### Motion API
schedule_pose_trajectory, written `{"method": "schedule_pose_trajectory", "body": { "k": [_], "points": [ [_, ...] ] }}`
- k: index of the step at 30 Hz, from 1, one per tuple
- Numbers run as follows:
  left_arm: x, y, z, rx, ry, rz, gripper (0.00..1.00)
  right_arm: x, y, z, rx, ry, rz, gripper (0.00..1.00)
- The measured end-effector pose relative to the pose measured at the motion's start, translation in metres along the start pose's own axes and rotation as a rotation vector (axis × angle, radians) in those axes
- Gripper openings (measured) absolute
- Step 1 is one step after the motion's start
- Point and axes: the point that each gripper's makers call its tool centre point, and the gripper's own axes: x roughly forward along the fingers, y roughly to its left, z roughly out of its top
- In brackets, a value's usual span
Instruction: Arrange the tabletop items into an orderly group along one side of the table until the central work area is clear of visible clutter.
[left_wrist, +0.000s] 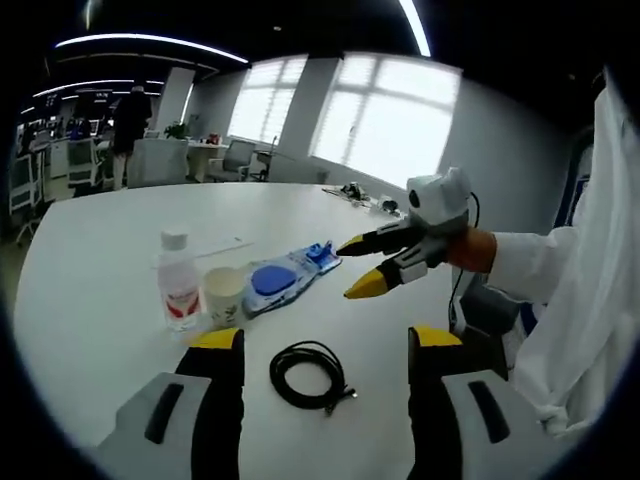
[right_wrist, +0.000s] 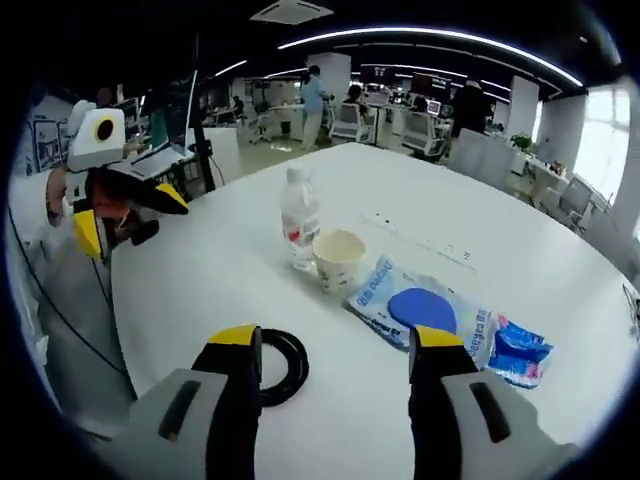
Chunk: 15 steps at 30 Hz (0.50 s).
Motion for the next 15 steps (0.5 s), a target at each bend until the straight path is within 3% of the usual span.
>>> {"method": "schedule_pose_trajectory", "body": {
  "k": [6,15],
  "points": [
    [0.01,0.004,-0.009,-0.006,0.021,0.022,0.67,0.015,0.012,-0.029,0.043,0.049,0.0,0.58],
    [0.023,0.015,-0.028,-0.019,0.071,0.071,0.66,0.04,0.029,-0.052,0.09,0.11,-0.016,0.52]
  ]
}}
